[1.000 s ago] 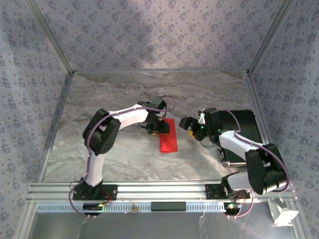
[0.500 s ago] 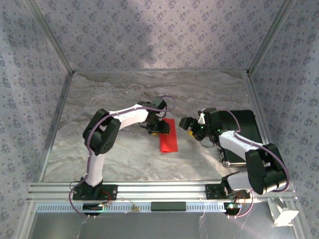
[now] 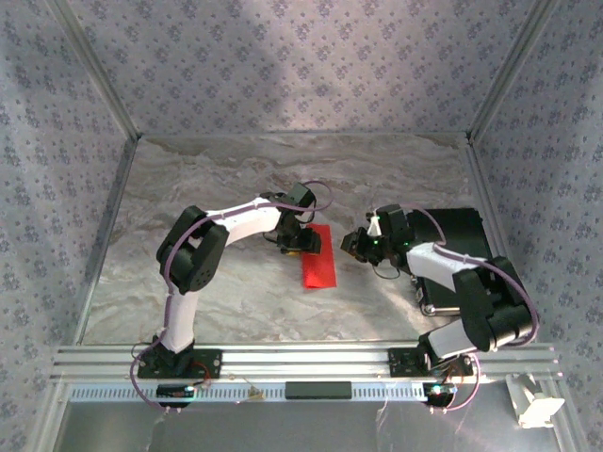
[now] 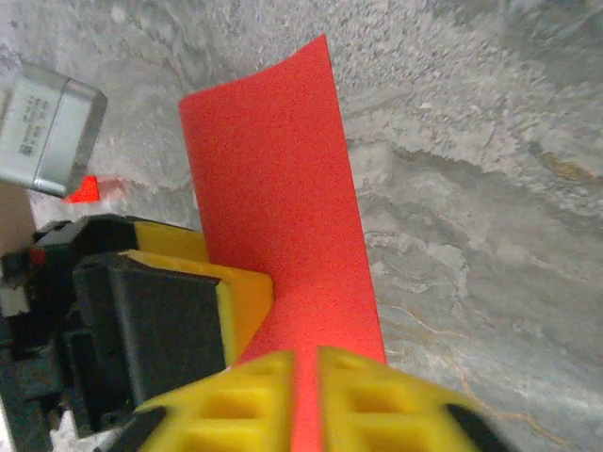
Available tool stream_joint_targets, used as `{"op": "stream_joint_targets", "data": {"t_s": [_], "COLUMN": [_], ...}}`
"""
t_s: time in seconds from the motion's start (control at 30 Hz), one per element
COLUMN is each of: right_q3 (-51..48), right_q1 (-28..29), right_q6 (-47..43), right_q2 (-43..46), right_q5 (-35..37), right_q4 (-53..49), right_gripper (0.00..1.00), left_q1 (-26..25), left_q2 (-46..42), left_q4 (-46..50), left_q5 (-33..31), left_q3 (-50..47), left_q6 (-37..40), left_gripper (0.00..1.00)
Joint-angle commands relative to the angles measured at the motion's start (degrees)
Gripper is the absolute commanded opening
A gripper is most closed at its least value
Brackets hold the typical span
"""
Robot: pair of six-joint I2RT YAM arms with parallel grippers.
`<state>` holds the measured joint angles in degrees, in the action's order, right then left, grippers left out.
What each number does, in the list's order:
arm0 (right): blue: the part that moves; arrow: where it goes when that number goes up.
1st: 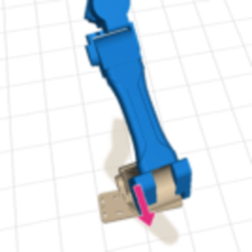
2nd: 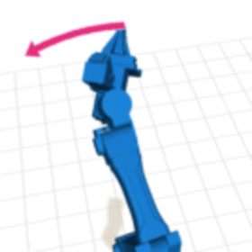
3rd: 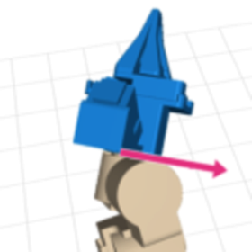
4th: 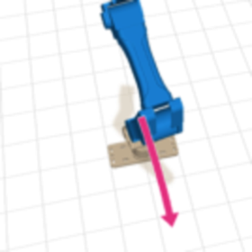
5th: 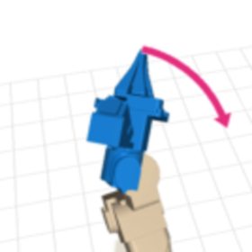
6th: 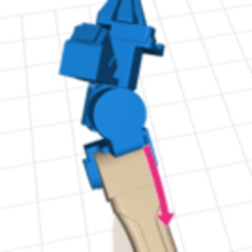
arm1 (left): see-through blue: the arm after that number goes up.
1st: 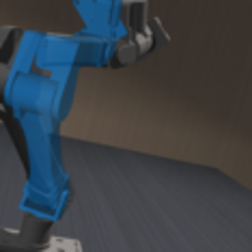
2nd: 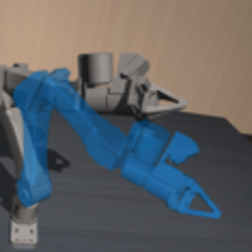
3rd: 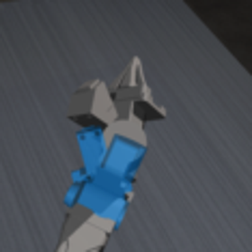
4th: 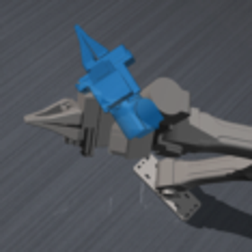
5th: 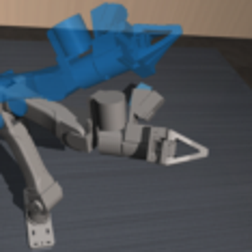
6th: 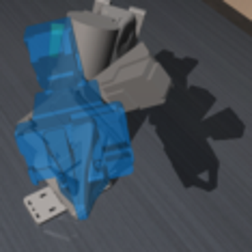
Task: Fold a paper plane with a square sheet of paper (pick it up from the middle)
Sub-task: Hold the square sheet of paper at the center of the table.
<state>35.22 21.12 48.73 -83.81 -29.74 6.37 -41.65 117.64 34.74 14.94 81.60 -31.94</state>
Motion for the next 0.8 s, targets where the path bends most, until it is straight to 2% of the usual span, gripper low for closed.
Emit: {"op": "stream_joint_targets", "data": {"t_s": [0.0, 0.3, 0.77], "right_q3": [3.03, 7.63, 10.94], "right_q1": [1.60, 4.63, 5.60], "right_q6": [-0.37, -1.69, -3.86], "right_q2": [-2.67, -9.94, -17.31], "right_q5": [-1.41, -1.29, -2.64], "right_q4": [0.49, -1.23, -2.80], "right_gripper": [0.00, 0.00, 0.00], "left_q1": [-0.28, -0.42, -0.40], "left_q2": [7.60, 7.69, 7.86], "left_q4": [-1.26, -1.52, -2.13], "left_q5": [-5.26, -5.28, -5.32], "left_q3": [-3.71, -3.93, -4.61], "left_q6": [1.58, 1.55, 1.53], "left_gripper": [0.57, 0.57, 0.57]}}
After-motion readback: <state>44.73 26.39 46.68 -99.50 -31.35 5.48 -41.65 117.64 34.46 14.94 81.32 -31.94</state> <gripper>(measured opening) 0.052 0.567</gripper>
